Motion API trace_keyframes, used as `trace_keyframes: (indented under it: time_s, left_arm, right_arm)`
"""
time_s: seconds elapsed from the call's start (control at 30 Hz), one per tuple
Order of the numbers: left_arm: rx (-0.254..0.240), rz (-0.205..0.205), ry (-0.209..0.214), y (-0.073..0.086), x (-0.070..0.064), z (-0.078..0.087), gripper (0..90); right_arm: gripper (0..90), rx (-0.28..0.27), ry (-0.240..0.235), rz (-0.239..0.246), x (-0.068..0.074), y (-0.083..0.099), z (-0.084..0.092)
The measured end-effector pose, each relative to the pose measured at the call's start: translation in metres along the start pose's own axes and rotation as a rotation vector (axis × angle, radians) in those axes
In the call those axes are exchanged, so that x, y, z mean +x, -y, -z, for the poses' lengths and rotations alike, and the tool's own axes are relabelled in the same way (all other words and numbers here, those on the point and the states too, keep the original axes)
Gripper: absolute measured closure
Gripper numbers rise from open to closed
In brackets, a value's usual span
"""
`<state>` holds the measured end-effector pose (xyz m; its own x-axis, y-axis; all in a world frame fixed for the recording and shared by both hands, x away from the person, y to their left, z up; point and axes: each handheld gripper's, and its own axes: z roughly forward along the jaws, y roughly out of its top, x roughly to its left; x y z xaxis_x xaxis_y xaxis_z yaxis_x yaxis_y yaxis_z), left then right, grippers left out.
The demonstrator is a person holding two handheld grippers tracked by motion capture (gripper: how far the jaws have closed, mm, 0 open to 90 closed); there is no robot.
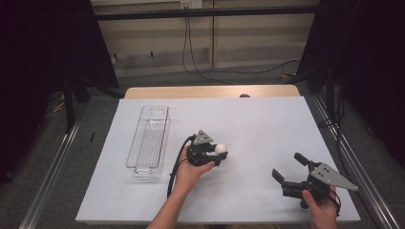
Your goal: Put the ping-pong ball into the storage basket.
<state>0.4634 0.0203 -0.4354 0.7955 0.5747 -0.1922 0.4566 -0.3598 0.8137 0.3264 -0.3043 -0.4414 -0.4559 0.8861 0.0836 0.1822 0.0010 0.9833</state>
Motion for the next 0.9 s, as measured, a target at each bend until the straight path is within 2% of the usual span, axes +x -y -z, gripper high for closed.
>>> trace_keyframes:
  time_s: [0.2, 0.37, 0.5, 0.67, 0.7, 0.8, 0.9]
  left_arm:
    - [-0.005, -0.004, -0.003, 0.001, 0.001, 0.003, 51.1]
    - [-0.028, 0.024, -0.003, 0.002, 0.005, 0.007, 51.1]
    - [-0.018, 0.022, -0.011, 0.003, 0.008, 0.010, 51.1]
    - [-0.025, 0.026, 0.003, 0.005, 0.009, 0.011, 51.1]
    - [-0.013, 0.024, -0.008, 0.005, 0.010, 0.013, 51.1]
    - [-0.014, 0.032, 0.004, 0.006, 0.010, 0.013, 51.1]
    - [-0.010, 0.028, -0.010, 0.006, 0.010, 0.016, 51.1]
  right_arm:
    - [0.3, 0.001, 0.004, 0.002, 0.000, 0.001, 0.000]
    - [0.3, 0.001, -0.002, 0.005, 0.000, 0.000, 0.001]
    - [0.3, -0.001, -0.003, 0.013, 0.001, 0.000, 0.000]
    - [0.3, -0.005, 0.000, 0.014, 0.000, -0.001, 0.000]
    - [0.3, -0.004, -0.003, 0.016, 0.000, -0.001, 0.000]
    - [0.3, -0.005, 0.003, 0.014, 0.000, -0.001, 0.000]
    - [0.3, -0.008, 0.003, 0.012, 0.000, -0.001, 0.001]
